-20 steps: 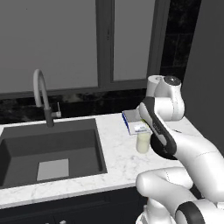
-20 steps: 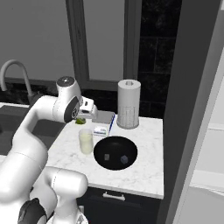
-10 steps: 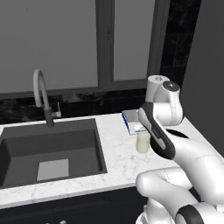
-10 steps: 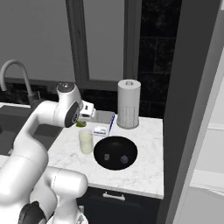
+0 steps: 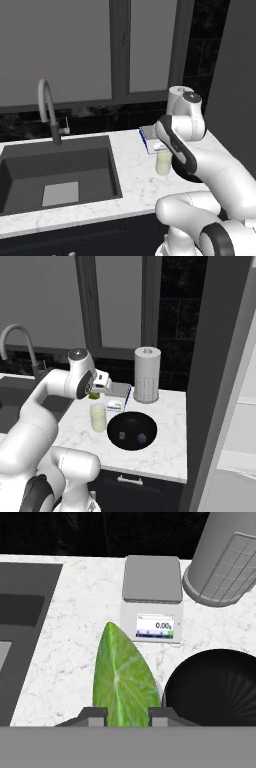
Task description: Grab a lemon wedge from the fridge and one ice cube from the ice bowl, and put them in the glass of lemonade.
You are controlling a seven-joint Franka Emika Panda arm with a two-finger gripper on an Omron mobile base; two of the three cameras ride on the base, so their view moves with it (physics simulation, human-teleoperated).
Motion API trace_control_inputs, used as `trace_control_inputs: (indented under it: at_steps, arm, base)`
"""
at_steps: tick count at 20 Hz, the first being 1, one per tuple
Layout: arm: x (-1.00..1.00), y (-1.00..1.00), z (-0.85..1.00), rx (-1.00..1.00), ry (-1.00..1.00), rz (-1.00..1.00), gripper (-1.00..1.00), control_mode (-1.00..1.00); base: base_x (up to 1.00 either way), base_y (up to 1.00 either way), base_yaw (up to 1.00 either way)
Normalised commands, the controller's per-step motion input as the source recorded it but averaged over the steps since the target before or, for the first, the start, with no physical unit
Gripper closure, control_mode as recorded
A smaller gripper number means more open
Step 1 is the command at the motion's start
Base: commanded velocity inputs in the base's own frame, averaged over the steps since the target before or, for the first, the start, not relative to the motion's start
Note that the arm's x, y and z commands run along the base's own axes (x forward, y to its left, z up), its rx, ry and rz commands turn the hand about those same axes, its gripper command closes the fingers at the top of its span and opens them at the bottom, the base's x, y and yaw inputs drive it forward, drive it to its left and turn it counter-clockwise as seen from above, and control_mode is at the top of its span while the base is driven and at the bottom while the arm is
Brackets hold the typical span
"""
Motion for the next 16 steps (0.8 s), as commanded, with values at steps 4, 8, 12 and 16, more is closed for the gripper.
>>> trace_control_inputs:
  at_steps: [4, 8, 12, 16]
  arm:
    - [0.00, 0.00, -0.10, 0.00, 0.00, 0.00, 1.00, -1.00]
    - [0.00, 0.00, -0.02, 0.00, 0.00, 0.00, 1.00, -1.00]
    - [0.00, 0.02, -0.01, 0.00, 0.00, 0.00, 1.00, -1.00]
    - [0.00, 0.00, -0.04, 0.00, 0.00, 0.00, 1.00, -1.00]
  base:
    - [0.00, 0.00, 0.00]
    - [0.00, 0.00, 0.00]
    - [0.00, 0.00, 0.00]
    - [0.00, 0.00, 0.00]
